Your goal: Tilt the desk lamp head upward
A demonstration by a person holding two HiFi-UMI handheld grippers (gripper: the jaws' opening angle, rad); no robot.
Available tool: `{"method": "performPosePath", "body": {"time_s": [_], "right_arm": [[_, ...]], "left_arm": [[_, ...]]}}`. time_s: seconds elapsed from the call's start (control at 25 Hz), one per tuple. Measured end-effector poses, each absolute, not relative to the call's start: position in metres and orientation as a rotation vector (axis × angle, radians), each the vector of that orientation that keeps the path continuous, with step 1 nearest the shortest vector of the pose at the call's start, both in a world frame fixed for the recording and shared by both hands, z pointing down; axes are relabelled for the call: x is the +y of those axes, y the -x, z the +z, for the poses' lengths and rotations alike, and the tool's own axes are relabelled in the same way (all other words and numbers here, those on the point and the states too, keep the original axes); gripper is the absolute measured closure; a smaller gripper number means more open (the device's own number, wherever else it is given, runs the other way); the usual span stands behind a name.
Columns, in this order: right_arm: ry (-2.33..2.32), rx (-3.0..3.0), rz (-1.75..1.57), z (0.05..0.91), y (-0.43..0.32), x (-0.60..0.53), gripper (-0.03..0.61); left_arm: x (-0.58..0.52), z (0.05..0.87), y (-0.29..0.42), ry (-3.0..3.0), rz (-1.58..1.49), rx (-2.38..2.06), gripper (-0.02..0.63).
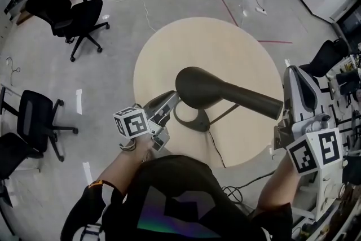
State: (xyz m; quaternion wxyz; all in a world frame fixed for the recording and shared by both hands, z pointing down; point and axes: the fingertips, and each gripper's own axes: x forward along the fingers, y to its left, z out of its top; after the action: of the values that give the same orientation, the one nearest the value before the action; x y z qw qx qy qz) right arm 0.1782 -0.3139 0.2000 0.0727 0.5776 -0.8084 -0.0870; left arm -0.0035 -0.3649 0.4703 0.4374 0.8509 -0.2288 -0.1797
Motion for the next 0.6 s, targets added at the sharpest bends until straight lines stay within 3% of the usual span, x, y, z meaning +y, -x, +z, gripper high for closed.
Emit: {"method": "performPosePath", "body": {"time_s": [0.6], "right_arm": [[-1.749, -2.333, -0.094, 0.239, -0.194, -0.332, 0.563]], "left_arm": [[-0.380, 0.476, -0.002, -2.046, -0.502, -0.391, 0.502]]}}
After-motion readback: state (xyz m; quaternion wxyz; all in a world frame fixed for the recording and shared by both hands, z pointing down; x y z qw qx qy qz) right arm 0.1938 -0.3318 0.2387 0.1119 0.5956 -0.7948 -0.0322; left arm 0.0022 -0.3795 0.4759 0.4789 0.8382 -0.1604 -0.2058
